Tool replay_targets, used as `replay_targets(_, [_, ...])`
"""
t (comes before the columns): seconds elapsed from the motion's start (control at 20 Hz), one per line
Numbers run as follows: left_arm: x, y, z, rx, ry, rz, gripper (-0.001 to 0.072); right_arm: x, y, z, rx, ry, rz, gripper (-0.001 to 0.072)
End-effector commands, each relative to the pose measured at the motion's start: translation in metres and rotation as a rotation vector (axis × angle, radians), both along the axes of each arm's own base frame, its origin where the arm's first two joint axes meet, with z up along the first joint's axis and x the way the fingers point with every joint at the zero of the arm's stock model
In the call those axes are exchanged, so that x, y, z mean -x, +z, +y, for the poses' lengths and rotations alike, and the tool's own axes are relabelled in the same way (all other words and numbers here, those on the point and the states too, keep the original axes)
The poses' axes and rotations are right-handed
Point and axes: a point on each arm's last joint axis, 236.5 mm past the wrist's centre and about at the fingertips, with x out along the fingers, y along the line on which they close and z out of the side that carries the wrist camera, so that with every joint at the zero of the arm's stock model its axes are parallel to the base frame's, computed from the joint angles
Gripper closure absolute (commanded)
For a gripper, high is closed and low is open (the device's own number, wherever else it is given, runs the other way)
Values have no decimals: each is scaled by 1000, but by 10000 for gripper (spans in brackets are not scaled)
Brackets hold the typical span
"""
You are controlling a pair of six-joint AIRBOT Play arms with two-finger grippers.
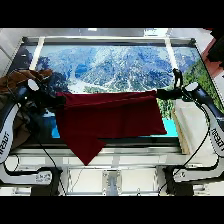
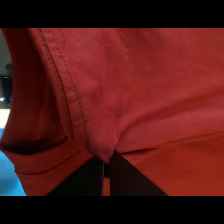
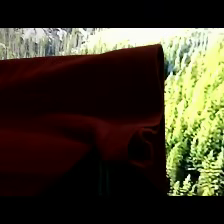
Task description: Fold the shirts.
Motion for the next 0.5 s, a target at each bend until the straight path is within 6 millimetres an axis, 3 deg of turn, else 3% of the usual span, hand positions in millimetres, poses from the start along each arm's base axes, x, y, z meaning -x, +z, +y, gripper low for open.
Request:
replay_targets(0.0, [5,-5,-2,7,0,20,694,8,-15,-4,20,-14,31,687])
replay_targets(0.2, [6,-5,-12,53,12,33,693,12,-19,-11,46,-28,55,685])
replay_targets(0.25, [8,-5,-15,66,3,36,660,13,-20,-10,43,-24,60,682])
replay_targets(0.3, [9,-4,-18,78,-18,34,446,15,-20,-8,34,-21,68,647])
replay_targets(0.35, [10,-3,-21,90,-25,39,130,18,-20,-5,24,-15,81,528])
replay_targets(0.4, [13,-2,-22,94,-32,50,0,23,-21,-1,10,-2,102,366])
replay_targets(0.45, [17,0,-22,94,-44,64,6,32,-20,3,-4,20,135,321])
